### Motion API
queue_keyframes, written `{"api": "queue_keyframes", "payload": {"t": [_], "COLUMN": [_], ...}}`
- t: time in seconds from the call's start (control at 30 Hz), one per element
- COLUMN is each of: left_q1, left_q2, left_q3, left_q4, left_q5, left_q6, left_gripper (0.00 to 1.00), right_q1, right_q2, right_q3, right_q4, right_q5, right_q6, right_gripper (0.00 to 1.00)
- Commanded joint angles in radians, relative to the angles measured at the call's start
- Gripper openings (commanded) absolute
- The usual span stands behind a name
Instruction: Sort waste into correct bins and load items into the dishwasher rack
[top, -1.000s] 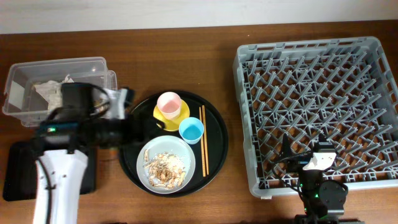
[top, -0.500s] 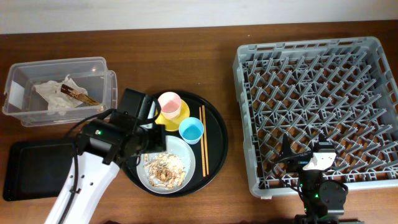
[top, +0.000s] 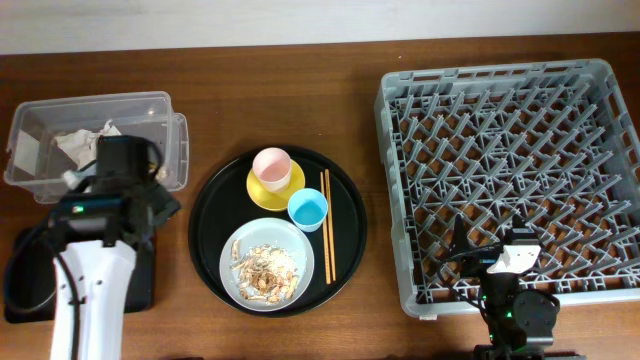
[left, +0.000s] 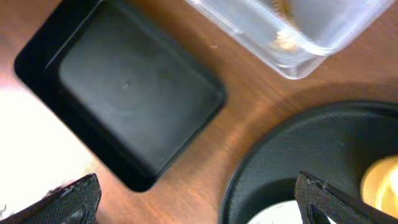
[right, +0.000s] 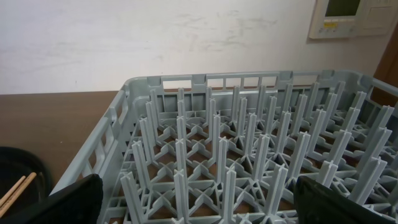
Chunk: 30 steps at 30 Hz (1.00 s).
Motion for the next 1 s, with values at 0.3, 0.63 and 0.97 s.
{"api": "queue_keyframes", "payload": {"t": [0.3,0.63,0.97], "left_q1": [0.047,0.047,0.047], "left_q2": [-0.005,-0.005,-0.005], "left_q3": [-0.007,-0.007,-0.007], "left_q4": [-0.050,-0.049,-0.049], "left_q5": [0.088,0.095,0.095], "left_q6": [-0.016,-0.016,-0.016], "left_gripper": [0.99,0.99,0.99], "right_q1": [-0.006,-0.007,-0.006], "right_q2": [-0.005,-0.005,0.354], "right_q3": [-0.008,0.005,0.727], "right_q4": [0.117,0.621,-0.180], "right_q5": [-0.472,-0.786,-0.711], "right_q6": [0.388,1.113,0.519], "right_gripper": [0.98,0.98,0.98]}}
